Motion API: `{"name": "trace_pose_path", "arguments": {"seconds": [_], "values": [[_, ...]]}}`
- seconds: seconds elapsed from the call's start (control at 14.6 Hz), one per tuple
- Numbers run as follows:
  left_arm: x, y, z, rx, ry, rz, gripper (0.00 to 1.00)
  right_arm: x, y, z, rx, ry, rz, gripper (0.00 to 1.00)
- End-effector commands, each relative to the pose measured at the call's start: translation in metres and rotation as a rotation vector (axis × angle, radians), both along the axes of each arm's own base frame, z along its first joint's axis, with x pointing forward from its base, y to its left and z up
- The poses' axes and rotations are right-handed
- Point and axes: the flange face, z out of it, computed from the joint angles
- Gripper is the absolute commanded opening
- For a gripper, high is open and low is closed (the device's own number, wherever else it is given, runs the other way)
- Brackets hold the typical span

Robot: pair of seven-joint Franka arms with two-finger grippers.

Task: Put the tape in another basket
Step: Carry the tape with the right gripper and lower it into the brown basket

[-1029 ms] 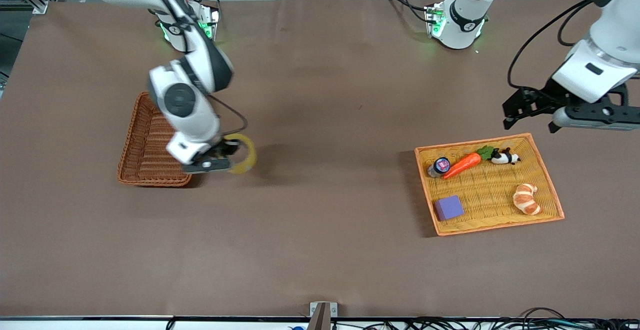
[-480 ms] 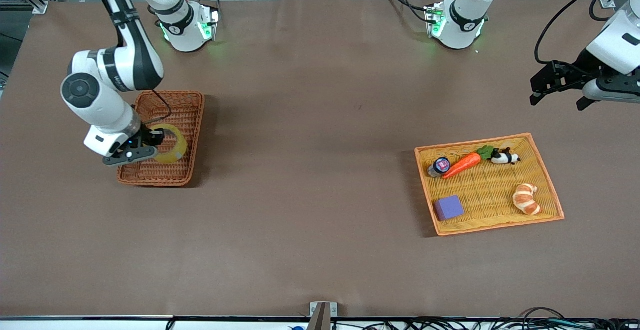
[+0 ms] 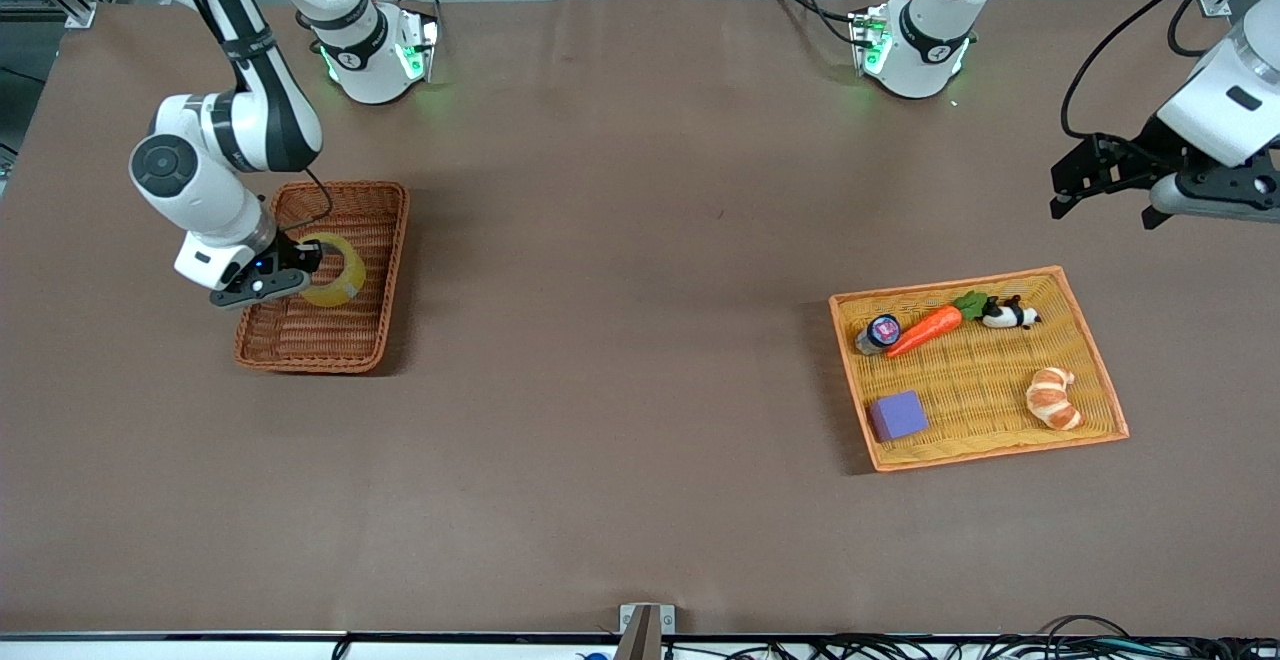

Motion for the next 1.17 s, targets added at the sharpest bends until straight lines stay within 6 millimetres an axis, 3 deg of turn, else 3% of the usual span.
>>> {"name": "trace_pose_path", "arguments": {"seconds": [0.0, 0.07, 0.21, 0.27, 0.48, 0.62, 0.69, 1.1], "values": [[0.01, -0.001, 0.003, -0.005, -0.004, 0.006, 1.0, -0.014, -0.004, -0.008, 0.005, -0.032, 0.015, 0.15], [0.01, -0.001, 0.002, -0.005, -0.002, 0.011, 1.0, -0.014, -0.008, -0.01, 0.003, -0.029, 0.01, 0.32], [0.01, -0.003, 0.0, -0.009, 0.004, 0.053, 1.0, -0.009, -0.017, -0.005, 0.002, -0.039, -0.012, 0.97], [0.01, -0.005, -0.003, -0.01, 0.009, 0.059, 1.0, -0.005, -0.027, 0.0, 0.0, -0.051, -0.034, 1.0], [0.007, -0.008, -0.002, -0.006, 0.021, 0.054, 1.0, 0.011, -0.03, 0.017, -0.001, -0.096, -0.047, 1.0], [0.005, -0.014, -0.002, -0.005, 0.026, 0.045, 1.0, 0.026, -0.03, 0.039, -0.002, -0.142, -0.048, 1.0], [0.005, -0.014, -0.003, -0.005, 0.027, 0.044, 1.0, 0.038, -0.032, 0.057, -0.005, -0.159, -0.054, 1.0], [0.007, -0.013, -0.006, -0.006, 0.032, 0.05, 1.0, 0.088, 0.026, 0.189, -0.003, -0.106, -0.288, 1.0]]}}
